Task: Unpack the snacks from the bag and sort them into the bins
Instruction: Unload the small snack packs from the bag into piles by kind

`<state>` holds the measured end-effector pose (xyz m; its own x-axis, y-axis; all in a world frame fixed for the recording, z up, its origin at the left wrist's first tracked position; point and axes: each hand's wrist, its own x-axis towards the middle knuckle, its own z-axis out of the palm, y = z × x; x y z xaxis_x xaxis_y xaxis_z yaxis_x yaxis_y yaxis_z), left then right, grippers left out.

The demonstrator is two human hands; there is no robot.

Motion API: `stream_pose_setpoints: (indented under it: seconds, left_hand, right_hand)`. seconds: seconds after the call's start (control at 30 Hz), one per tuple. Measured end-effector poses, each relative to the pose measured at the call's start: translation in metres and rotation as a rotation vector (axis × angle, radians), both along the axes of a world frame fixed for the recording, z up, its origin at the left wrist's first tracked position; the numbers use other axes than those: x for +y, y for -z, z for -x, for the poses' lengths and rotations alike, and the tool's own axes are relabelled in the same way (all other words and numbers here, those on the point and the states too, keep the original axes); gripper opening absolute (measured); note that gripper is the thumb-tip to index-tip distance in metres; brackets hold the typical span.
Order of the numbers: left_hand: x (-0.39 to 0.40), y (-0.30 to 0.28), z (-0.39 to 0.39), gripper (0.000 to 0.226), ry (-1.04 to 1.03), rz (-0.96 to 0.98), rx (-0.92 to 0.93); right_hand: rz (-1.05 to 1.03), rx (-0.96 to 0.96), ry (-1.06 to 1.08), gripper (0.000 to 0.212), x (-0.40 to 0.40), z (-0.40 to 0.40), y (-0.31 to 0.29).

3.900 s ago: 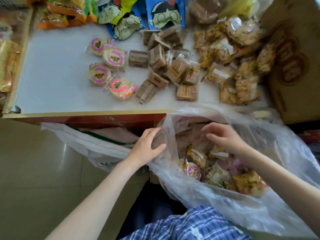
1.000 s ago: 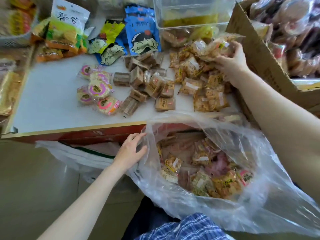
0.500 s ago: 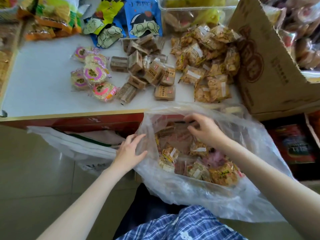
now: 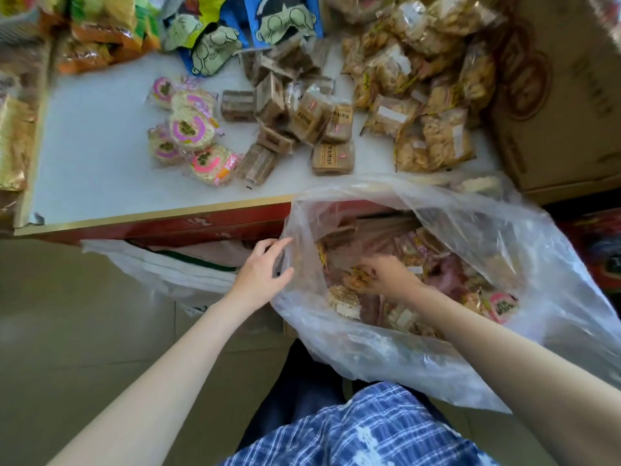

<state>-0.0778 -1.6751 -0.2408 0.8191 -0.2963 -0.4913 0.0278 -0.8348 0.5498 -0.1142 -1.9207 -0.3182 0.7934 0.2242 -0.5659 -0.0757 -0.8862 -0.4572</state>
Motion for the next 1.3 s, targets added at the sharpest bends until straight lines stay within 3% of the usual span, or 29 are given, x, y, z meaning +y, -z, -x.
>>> stream_pose_setpoints:
  seconds: [0.13,0.23,0.37,0.43,0.5,0.53,0.6,0.67,0.73,0.87,0.97,1.07,1.17,1.23,1.3]
  left_hand:
    - [-0.009,-0.002,-0.014,0.05,-0.035,0.011,-0.067]
    - [-0.017,-0.008,-0.028,0.047,-0.009,-0.001,-0.138]
    - [-0.021,-0.021,-0.048,0.047,-0.013,0.013,-0.18]
    - [-0.021,-0.026,-0.053,0.046,-0.018,0.024,-0.187]
    - [-0.019,-0.03,-0.054,0.045,-0.037,0.021,-0.186]
    - [-0.017,-0.03,-0.053,0.045,-0.049,0.015,-0.187]
    - [-0.013,-0.031,-0.051,0.045,-0.061,0.004,-0.196]
    - [-0.01,-0.031,-0.048,0.045,-0.063,-0.012,-0.195]
    - [-0.006,-0.029,-0.046,0.045,-0.054,-0.04,-0.199]
    - [0.002,-0.025,-0.043,0.045,-0.077,-0.067,-0.196]
    - [0.004,-0.021,-0.042,0.046,-0.076,-0.082,-0.178]
    - [0.0,-0.02,-0.04,0.047,-0.067,-0.039,-0.178]
    - [-0.002,-0.014,-0.032,0.051,-0.023,-0.001,-0.123]
    - [-0.005,-0.007,-0.022,0.059,0.029,-0.032,-0.031]
    - [-0.006,-0.001,-0.015,0.072,0.039,-0.101,0.107]
  right_hand:
    - [-0.45,-0.075,0.409,0.03,-0.027,-0.015,-0.076]
    - [-0.745,-0.209,0.717,0.031,-0.053,-0.048,-0.14]
    - [-0.771,-0.513,0.917,0.022,-0.091,-0.125,-0.201]
    - [-0.853,-0.546,1.024,0.023,-0.107,-0.166,-0.213]
    - [-0.839,-0.491,1.095,0.041,-0.118,-0.198,-0.21]
    - [-0.683,-0.481,1.098,0.053,-0.119,-0.205,-0.207]
    - [-0.226,-0.553,0.981,0.067,-0.119,-0.21,-0.196]
    - [0.069,-0.628,0.63,0.074,-0.112,-0.207,-0.185]
    - [0.251,-0.511,0.346,0.08,-0.111,-0.211,-0.179]
    - [0.407,-0.224,0.177,0.079,-0.119,-0.226,-0.175]
    - [0.387,-0.215,0.159,0.071,-0.115,-0.218,-0.17]
    - [0.247,-0.416,0.304,0.067,-0.099,-0.19,-0.177]
    - [0.057,-0.656,0.31,0.049,-0.068,-0.132,-0.172]
    - [-0.098,-0.616,0.208,0.038,-0.04,-0.085,-0.147]
    - [-0.133,-0.387,0.067,0.036,-0.013,-0.048,-0.104]
